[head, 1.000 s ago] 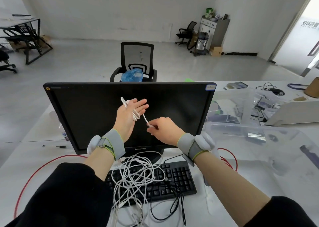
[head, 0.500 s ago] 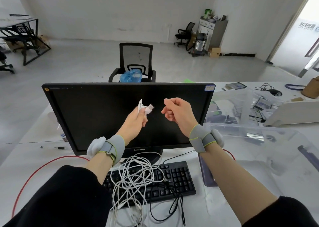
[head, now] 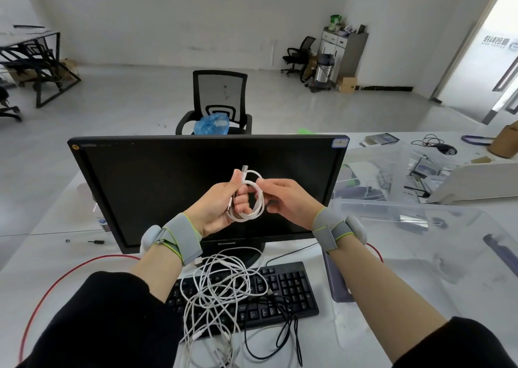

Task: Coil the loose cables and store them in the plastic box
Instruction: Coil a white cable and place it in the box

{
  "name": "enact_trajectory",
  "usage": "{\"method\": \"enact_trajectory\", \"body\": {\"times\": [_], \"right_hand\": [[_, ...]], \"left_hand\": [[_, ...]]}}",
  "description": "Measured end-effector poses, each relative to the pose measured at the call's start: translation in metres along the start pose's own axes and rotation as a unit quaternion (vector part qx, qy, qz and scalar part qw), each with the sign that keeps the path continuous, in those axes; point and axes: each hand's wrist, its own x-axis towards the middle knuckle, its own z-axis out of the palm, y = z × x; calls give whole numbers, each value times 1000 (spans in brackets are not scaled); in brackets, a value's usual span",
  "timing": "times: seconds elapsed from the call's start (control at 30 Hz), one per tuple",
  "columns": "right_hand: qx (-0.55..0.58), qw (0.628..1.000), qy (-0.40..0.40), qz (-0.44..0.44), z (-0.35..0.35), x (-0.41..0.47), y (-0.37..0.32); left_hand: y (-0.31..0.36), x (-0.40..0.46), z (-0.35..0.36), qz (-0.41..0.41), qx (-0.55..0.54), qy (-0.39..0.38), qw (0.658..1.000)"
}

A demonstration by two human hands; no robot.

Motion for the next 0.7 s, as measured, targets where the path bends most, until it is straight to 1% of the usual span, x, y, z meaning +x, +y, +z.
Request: {"method": "enact_trajectory", "body": {"times": [0.07,0.17,0.23,0.3,0.37,0.47,0.53,0.63,0.7], "right_hand": [[-15,1000,5,6,-2,-3,1],[-100,994,32,29,0,-5,0],[-117,991,49,40,1,-6,-1],[-90,993,61,45,0,-9,-3],[-76,994,63,52,-2,-12,-5],[-36,995,73,61,-6,-15,-5],[-6,995,86,52,-8,-18,-4],[-25,993,113,28,-9,-22,-2],[-55,985,166,10,-11,-25,0]], "left_hand": [[-3,2,-1,3,26,15,1000],[-10,5,3,39,133,56,989],[-15,7,7,83,226,94,966],[-17,10,10,117,319,113,934],[-17,11,12,123,373,109,913],[-17,8,16,127,416,82,897],[-17,9,20,134,445,65,883],[-17,12,25,128,500,51,855],[-17,16,32,129,517,44,845]]}}
